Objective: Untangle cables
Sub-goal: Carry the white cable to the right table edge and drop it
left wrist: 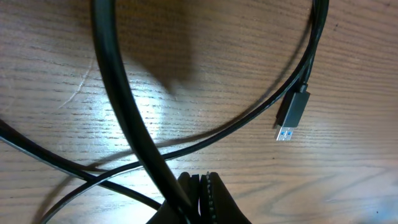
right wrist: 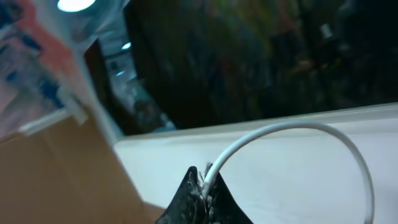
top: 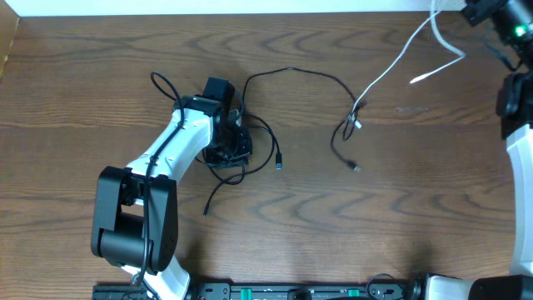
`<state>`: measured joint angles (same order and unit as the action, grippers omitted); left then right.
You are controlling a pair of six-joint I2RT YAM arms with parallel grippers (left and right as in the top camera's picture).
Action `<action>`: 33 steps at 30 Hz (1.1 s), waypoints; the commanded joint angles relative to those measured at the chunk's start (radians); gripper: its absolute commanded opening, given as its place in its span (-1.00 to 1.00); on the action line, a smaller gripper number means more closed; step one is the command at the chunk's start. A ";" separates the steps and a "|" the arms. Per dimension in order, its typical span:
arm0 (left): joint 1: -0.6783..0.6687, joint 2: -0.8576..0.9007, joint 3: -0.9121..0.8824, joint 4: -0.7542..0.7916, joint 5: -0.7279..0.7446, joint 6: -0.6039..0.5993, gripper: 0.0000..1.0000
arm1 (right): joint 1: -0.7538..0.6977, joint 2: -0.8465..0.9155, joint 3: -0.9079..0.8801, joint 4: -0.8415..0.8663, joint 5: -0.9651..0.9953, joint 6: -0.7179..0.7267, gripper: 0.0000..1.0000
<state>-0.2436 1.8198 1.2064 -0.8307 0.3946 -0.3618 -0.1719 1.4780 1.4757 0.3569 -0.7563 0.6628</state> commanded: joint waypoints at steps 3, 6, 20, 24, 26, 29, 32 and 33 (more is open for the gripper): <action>-0.002 -0.017 -0.012 0.008 0.001 0.017 -0.85 | -0.033 -0.003 0.034 0.121 0.042 0.145 -0.98; -0.002 -0.017 -0.012 0.014 0.001 0.016 -0.85 | -0.030 -0.003 0.034 0.251 0.026 0.254 -0.98; -0.002 -0.017 -0.012 0.019 0.002 0.016 -0.85 | -0.011 -0.003 0.034 0.205 -0.006 0.265 -0.98; -0.002 -0.017 -0.012 0.019 0.002 0.016 -0.85 | -0.011 -0.003 0.034 -0.156 0.059 -0.024 -0.98; -0.002 -0.017 -0.012 0.019 0.002 0.016 -0.85 | -0.013 -0.003 0.034 -0.324 0.151 -0.180 -0.98; -0.002 -0.017 -0.012 0.019 0.002 0.016 -0.85 | -0.022 -0.003 0.034 -0.468 0.283 -0.319 -0.98; -0.002 -0.017 -0.012 0.020 0.002 0.016 -0.85 | -0.056 -0.003 0.040 -0.527 0.336 -0.366 -0.98; -0.002 -0.017 -0.012 0.019 0.002 0.016 -0.85 | -0.072 -0.003 0.048 -0.541 0.336 -0.365 -0.98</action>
<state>-0.2436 1.8198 1.2007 -0.8074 0.3946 -0.3618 -0.2066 1.4792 1.4986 -0.1661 -0.5194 0.4351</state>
